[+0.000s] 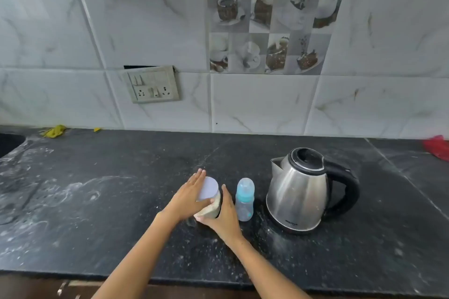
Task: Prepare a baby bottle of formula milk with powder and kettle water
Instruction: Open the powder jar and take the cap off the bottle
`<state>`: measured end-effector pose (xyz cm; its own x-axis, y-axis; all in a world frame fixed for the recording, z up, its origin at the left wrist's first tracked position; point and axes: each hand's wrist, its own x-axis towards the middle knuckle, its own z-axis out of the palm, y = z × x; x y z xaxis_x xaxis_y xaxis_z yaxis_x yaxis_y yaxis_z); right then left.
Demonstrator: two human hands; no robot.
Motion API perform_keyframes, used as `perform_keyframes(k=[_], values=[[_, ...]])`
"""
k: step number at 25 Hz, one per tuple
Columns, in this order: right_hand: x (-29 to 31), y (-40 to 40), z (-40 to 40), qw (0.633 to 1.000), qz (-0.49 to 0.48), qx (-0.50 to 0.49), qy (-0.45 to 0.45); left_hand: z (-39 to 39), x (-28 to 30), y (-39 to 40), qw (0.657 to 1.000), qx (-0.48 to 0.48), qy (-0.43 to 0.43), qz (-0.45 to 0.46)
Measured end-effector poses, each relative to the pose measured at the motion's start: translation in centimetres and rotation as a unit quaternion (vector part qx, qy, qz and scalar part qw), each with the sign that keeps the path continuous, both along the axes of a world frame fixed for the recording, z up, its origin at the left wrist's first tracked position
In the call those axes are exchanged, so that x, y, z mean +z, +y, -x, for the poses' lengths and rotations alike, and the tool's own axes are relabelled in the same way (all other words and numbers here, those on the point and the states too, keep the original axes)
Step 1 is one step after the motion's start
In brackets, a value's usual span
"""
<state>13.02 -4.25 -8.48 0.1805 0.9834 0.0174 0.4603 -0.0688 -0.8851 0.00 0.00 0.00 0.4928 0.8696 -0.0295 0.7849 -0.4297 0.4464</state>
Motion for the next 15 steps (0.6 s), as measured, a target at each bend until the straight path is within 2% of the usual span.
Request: perform_keyframes(k=[5,15], values=[[-0.5,2.4,0.2,0.997,0.0,-0.006,0.08,0.1,0.3,1.9,1.0,-0.027,0.002,0.005],[-0.7,1.5,0.0,0.995,-0.068,-0.014,0.069,-1.2,-0.7,0.7,0.994,-0.011,0.085,-0.071]])
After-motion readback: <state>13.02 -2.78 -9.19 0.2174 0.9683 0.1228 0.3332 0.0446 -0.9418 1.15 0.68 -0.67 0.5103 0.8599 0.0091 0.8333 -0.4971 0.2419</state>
